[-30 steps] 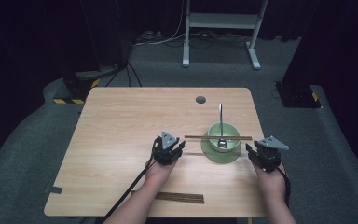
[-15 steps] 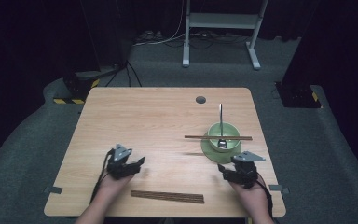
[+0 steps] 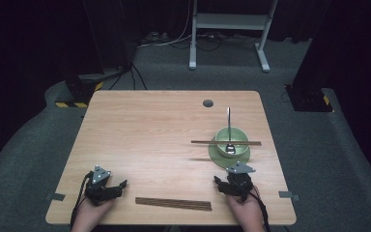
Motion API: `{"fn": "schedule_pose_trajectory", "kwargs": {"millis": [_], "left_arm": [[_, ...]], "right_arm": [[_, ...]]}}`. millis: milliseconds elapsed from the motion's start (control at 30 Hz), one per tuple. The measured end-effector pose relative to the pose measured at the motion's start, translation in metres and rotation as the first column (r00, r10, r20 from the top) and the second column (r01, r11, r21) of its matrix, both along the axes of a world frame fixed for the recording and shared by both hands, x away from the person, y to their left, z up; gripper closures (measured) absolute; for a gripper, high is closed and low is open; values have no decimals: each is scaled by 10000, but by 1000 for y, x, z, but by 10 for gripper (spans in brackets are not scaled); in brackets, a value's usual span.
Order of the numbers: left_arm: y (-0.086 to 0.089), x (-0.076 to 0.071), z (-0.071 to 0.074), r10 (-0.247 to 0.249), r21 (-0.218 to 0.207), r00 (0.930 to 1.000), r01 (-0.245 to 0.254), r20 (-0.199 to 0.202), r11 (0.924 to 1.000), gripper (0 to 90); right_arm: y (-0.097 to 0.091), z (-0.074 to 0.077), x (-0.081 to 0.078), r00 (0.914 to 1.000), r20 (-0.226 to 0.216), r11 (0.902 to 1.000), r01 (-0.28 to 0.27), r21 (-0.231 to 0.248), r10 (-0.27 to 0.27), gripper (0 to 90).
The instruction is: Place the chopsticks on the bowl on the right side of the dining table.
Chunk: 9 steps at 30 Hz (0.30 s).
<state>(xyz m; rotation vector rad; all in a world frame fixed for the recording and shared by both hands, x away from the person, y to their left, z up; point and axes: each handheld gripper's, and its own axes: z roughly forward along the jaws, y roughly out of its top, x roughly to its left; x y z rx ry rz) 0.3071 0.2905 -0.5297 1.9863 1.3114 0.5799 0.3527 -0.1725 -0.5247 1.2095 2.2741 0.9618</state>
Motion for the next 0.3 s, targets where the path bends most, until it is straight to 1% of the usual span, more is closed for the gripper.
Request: {"fn": "schedule_pose_trajectory", "kwargs": {"millis": [200,300], "left_arm": [[-1,-2,0,-102,-11,9999,102,52,9999,253],[-1,-2,0,-109,-9,9999,109,52,9999,252]], "right_arm": [[0,0,0,10000,-30,10000,91,26,-91,315],[0,0,-1,9999,-27,9999,110,25,-110,315]]}}
